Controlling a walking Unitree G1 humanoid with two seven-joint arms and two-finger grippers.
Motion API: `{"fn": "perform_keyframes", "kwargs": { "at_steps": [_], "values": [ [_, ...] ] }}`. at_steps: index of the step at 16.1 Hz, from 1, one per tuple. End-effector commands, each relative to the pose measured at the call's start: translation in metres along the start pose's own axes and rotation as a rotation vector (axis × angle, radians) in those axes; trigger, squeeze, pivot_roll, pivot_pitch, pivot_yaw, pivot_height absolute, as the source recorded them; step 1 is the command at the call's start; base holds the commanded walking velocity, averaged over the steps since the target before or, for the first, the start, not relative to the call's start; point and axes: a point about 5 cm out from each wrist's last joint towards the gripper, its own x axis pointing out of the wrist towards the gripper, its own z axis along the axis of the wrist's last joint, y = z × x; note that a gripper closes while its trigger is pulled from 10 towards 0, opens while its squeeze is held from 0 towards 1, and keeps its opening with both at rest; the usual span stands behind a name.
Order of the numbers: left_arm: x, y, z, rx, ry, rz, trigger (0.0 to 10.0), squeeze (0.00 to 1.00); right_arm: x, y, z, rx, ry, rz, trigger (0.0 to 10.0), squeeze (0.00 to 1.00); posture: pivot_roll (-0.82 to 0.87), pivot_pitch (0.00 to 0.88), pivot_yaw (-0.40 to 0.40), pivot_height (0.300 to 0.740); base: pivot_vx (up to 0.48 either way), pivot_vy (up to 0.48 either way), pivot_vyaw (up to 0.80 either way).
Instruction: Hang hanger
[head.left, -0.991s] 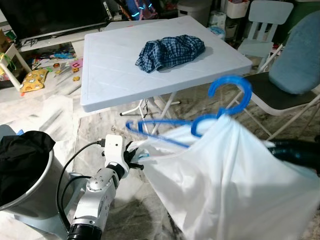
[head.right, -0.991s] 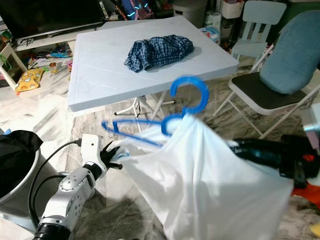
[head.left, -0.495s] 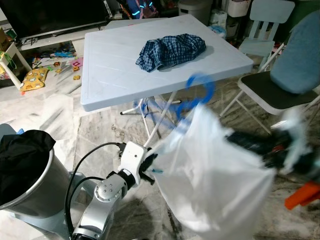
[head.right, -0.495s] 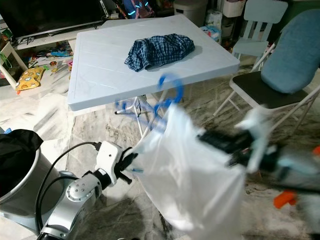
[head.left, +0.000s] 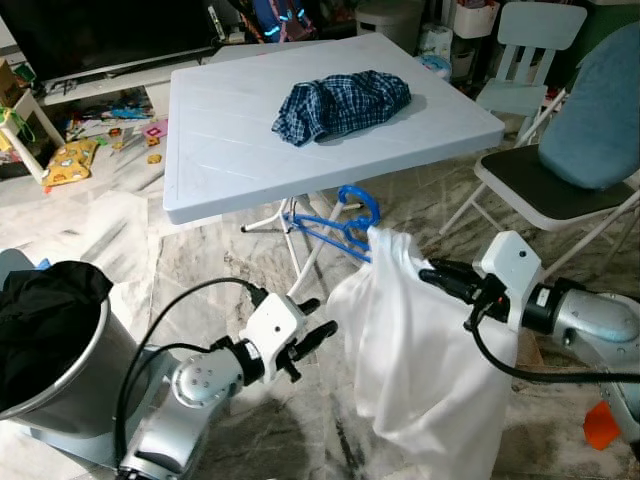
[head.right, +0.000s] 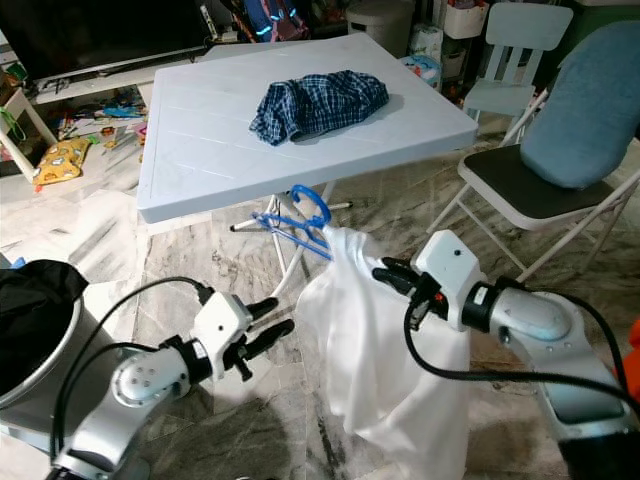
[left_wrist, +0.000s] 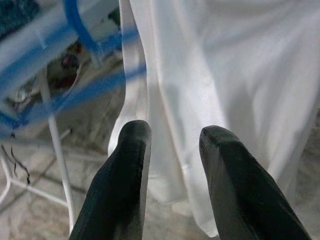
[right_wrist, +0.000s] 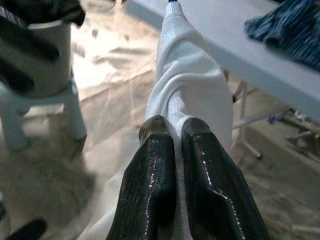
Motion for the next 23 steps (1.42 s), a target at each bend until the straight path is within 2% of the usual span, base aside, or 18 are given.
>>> {"fn": "perform_keyframes", "kwargs": {
  "at_steps": [1,2,4,6,8,10,11,15,19,23],
  "values": [
    [-0.003,-0.001,0.006,0.025,-0.020,-0.039,10.0,1.00,0.002,0.000,0.001,-0.075,0.014,0.036,10.0,0.00,-0.17,0.026,0.083,0.740,0.000,0.000,0.00],
    [-0.004,0.000,0.007,0.034,-0.020,-0.047,10.0,1.00,0.001,-0.001,-0.001,-0.101,0.026,0.043,10.0,0.00,-0.17,0.026,0.079,0.740,0.000,0.000,0.00],
    [-0.012,0.004,0.007,0.061,-0.013,-0.067,10.0,1.00,-0.002,-0.002,-0.006,-0.182,0.065,0.132,10.0,0.00,-0.16,0.028,0.076,0.740,0.000,0.000,0.00],
    [-0.017,0.009,0.004,0.064,0.003,-0.069,10.0,1.00,-0.006,-0.004,-0.003,-0.128,0.029,0.214,10.0,0.00,-0.16,0.033,0.076,0.740,0.000,0.000,0.00],
    [-0.019,0.010,0.004,0.061,0.007,-0.089,10.0,1.00,-0.013,-0.006,0.002,-0.116,0.006,0.270,10.0,0.00,-0.16,0.039,0.074,0.740,0.000,0.000,0.00],
    [-0.020,0.012,0.005,0.068,0.005,-0.092,10.0,1.00,-0.026,-0.011,0.008,-0.143,0.008,0.301,10.0,0.00,-0.17,0.046,0.071,0.740,0.000,0.000,0.00],
    [-0.021,0.011,0.006,0.071,0.002,-0.102,10.0,1.00,-0.040,-0.014,0.010,-0.122,0.017,0.320,10.0,0.00,-0.17,0.048,0.073,0.740,0.000,0.000,0.00],
    [-0.021,0.012,0.005,0.083,0.004,-0.109,10.0,1.00,-0.062,-0.010,0.006,-0.101,0.052,0.375,10.0,0.00,-0.18,0.052,0.085,0.740,0.000,0.000,0.00],
    [-0.019,0.020,0.009,0.087,-0.001,-0.116,10.0,1.00,-0.067,-0.007,0.009,-0.080,0.053,0.417,10.0,0.00,-0.18,0.049,0.093,0.740,0.000,0.000,0.00],
    [-0.020,0.015,0.002,0.065,0.027,-0.165,10.0,1.00,-0.068,-0.004,0.016,-0.076,0.024,0.458,10.0,0.00,-0.18,0.050,0.090,0.740,0.000,0.000,0.00]
  ]
}}
